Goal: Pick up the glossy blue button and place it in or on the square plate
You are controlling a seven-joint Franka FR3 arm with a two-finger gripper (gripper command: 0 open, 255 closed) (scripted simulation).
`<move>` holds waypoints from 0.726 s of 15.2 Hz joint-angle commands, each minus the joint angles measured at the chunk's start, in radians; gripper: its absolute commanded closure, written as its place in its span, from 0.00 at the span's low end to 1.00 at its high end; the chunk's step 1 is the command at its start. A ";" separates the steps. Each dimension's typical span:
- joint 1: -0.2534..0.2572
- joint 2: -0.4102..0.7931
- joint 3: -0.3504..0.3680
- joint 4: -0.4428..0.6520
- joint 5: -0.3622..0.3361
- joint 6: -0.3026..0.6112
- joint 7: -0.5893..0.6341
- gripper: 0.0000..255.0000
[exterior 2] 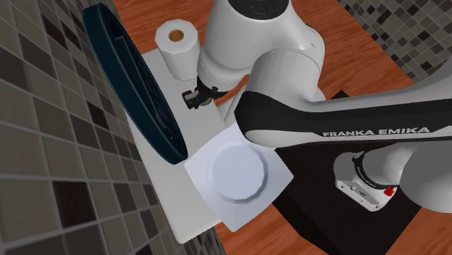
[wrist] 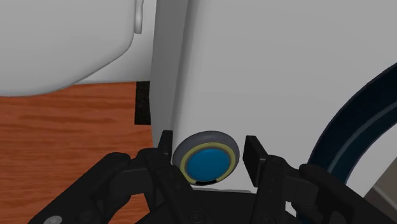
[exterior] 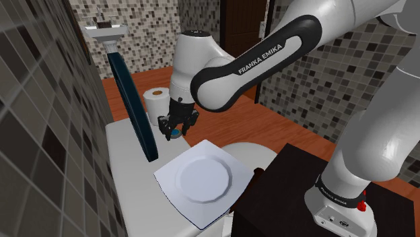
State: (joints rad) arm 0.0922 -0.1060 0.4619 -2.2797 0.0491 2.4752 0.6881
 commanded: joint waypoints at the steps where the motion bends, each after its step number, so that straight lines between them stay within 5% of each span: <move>1: -0.002 0.005 -0.002 -0.006 -0.001 -0.005 0.001 1.00; 11: -0.002 -0.015 -0.006 0.017 0.011 -0.046 -0.010 1.00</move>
State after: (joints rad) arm 0.0903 -0.1168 0.4567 -2.2684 0.0570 2.4416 0.6799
